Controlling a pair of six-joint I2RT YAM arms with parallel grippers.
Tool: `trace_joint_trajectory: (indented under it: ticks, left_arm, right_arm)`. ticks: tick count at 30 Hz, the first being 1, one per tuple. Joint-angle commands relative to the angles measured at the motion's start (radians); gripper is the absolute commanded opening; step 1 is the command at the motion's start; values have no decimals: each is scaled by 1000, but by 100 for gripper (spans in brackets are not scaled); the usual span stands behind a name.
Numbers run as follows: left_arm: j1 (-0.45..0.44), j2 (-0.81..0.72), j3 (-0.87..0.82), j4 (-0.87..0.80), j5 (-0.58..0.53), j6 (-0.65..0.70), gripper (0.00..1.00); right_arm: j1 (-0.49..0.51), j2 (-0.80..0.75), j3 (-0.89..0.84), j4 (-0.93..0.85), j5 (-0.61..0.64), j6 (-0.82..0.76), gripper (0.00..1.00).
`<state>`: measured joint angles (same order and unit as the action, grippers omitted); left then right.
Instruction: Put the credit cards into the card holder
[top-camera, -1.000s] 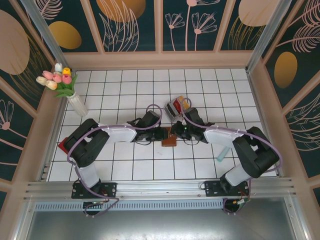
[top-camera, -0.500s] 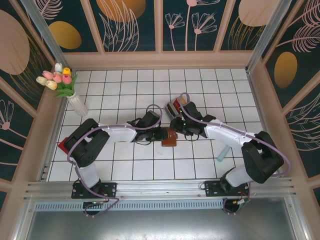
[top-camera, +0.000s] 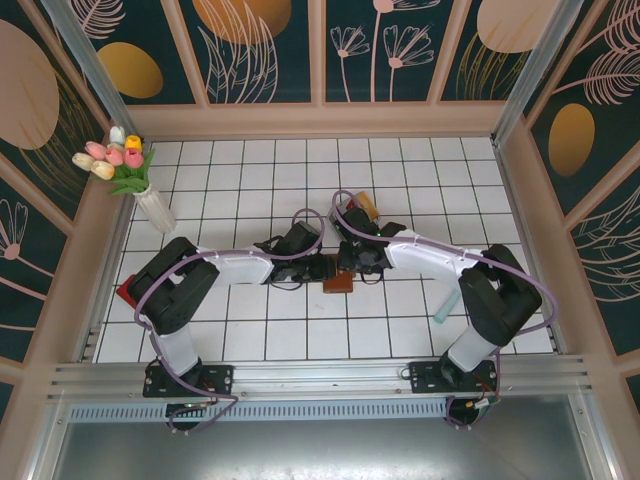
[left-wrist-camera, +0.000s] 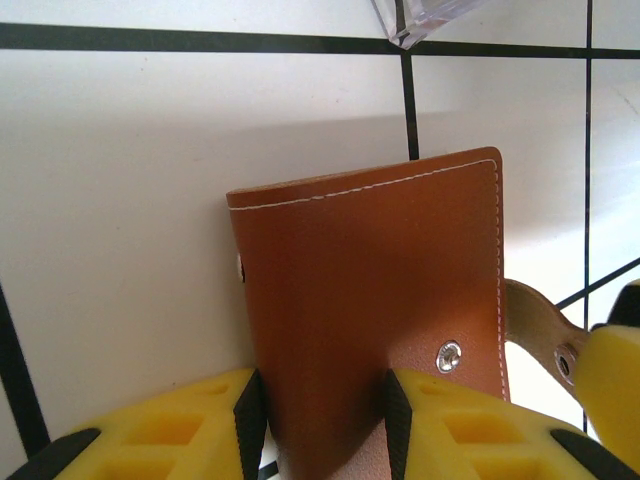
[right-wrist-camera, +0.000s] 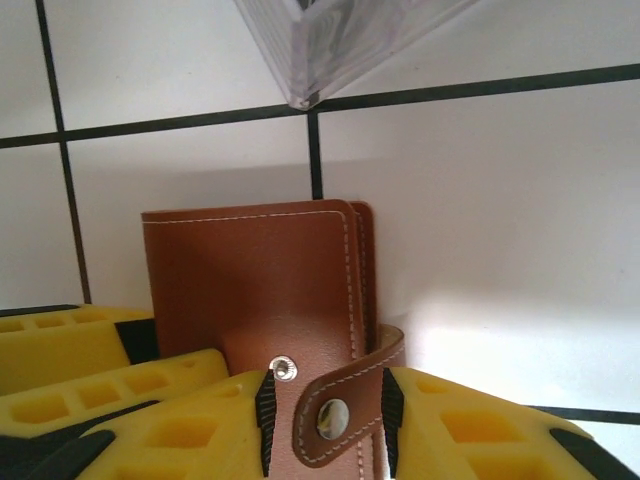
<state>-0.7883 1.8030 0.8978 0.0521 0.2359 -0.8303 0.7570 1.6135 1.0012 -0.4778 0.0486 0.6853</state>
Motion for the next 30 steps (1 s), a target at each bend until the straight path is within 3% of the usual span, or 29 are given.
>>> trace_joint_trajectory:
  ticks: [1,13,22,30]
  left_arm:
    - [-15,33,-9,-20,6,14,39]
    - [-15,29,-8,-23,6,14,39]
    - [-14,29,-9,-21,3,12,39]
    - [-15,25,-11,-20,5,11,39]
  right_arm:
    - [7,9,28,-44,38,-18,34]
    - [16,22,32,-41,37,-20,21]
    - [24,12,33,-54,70,-20,2]
    - [14,-39,-9,57,-29,-7,0]
